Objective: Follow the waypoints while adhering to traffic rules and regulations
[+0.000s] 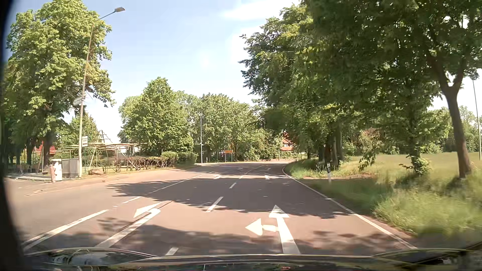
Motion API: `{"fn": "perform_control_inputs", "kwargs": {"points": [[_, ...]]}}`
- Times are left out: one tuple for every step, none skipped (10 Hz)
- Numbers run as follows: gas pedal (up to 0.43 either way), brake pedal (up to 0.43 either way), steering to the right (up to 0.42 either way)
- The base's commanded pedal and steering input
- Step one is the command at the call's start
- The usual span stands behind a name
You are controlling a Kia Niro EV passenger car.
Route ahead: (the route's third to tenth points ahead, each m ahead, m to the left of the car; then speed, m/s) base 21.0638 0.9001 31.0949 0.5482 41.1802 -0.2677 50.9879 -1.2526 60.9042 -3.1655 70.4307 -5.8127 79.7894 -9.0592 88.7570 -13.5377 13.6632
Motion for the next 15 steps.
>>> {"fn": "perform_control_inputs", "kwargs": {"points": [[0.118,0.0,0.006],[0.118,0.0,0.006],[0.118,0.0,0.006],[0.118,0.0,0.006],[0.118,0.0,0.006],[0.118,0.0,0.007],[0.118,0.0,0.008],[0.118,0.0,0.009],[0.118,0.0,0.008],[0.118,0.0,0.009],[0.118,0.0,0.009],[0.118,0.0,0.008],[0.118,0.0,0.009],[0.118,0.0,0.009],[0.118,0.0,0.009]]}}
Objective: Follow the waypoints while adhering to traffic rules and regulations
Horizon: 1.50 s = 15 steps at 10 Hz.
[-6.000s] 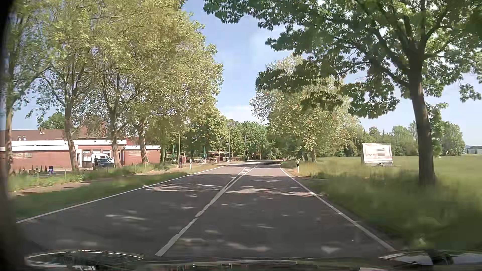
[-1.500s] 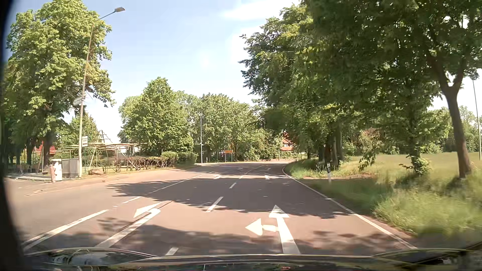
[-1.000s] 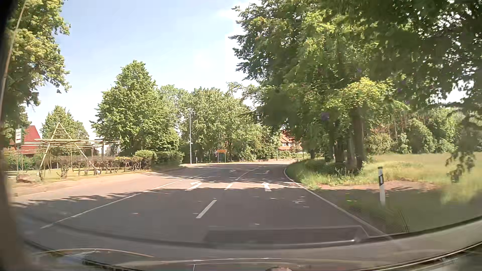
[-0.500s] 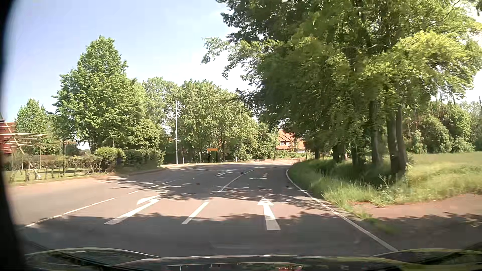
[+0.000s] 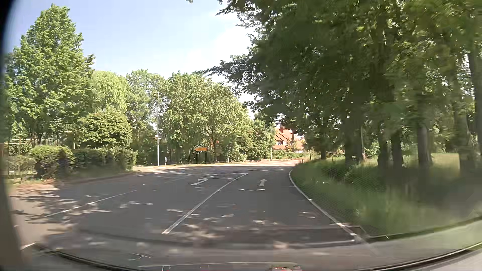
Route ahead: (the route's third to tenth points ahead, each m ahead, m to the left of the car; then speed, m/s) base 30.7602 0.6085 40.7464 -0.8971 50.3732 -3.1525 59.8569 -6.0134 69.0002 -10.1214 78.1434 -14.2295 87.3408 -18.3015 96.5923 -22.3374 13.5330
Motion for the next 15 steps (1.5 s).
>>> {"fn": "perform_control_inputs", "kwargs": {"points": [[0.118,0.0,0.01],[0.118,0.0,0.011],[0.118,0.0,0.012],[0.118,0.0,0.012],[0.118,0.0,0.012],[0.118,0.0,0.012],[0.118,0.0,0.012],[0.13,0.0,0.012],[0.13,0.0,0.012],[0.13,0.0,0.014],[0.13,0.0,0.017],[0.13,0.0,0.02],[0.13,0.0,0.024],[0.13,0.0,0.024],[0.13,0.0,0.025]]}}
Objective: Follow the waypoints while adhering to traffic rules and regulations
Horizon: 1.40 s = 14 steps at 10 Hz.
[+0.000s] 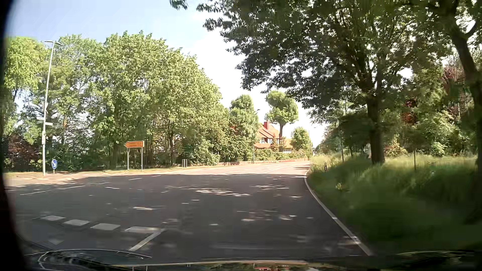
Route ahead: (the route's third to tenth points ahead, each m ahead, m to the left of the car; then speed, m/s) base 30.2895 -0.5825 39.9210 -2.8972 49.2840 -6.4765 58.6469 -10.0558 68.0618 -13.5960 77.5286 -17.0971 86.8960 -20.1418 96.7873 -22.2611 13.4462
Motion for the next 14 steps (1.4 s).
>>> {"fn": "perform_control_inputs", "kwargs": {"points": [[0.13,0.0,0.025],[0.13,0.0,0.027],[0.13,0.0,0.031],[0.13,0.0,0.032],[0.13,0.0,0.032],[0.13,0.0,0.032],[0.138,0.0,0.032],[0.138,0.0,0.032],[0.138,0.0,0.033],[0.138,0.0,0.032],[0.138,0.0,0.032],[0.138,0.0,0.031],[0.138,0.0,0.031],[0.138,0.0,0.03]]}}
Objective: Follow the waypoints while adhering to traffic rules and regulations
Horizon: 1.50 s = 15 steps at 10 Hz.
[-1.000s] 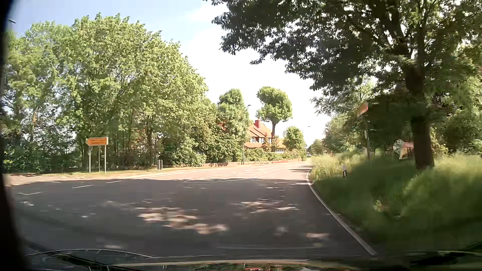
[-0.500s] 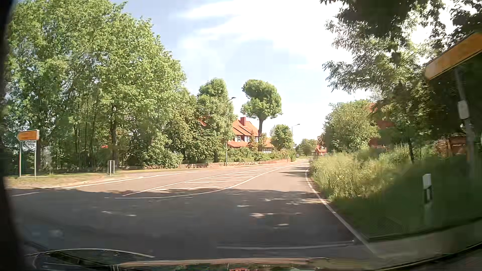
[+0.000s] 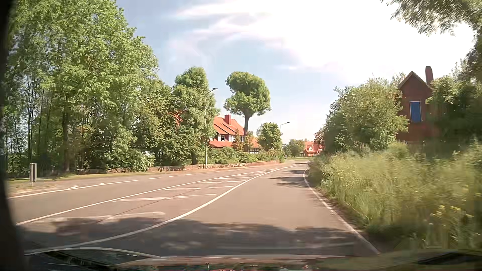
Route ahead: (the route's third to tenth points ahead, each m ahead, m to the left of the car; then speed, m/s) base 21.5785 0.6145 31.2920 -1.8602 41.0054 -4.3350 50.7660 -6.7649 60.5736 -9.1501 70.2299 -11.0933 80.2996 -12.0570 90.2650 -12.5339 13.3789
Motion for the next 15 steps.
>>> {"fn": "perform_control_inputs", "kwargs": {"points": [[0.138,0.0,0.029],[0.138,0.0,0.029],[0.138,0.0,0.029],[0.13,0.0,0.028],[0.13,0.0,0.028],[0.13,0.0,0.028],[0.118,0.0,0.028],[0.118,0.0,0.028],[0.118,0.0,0.028],[0.118,0.0,0.029],[0.118,0.0,0.029],[0.118,0.0,0.031],[0.118,0.0,0.032],[0.118,0.0,0.031],[0.118,0.0,0.032]]}}
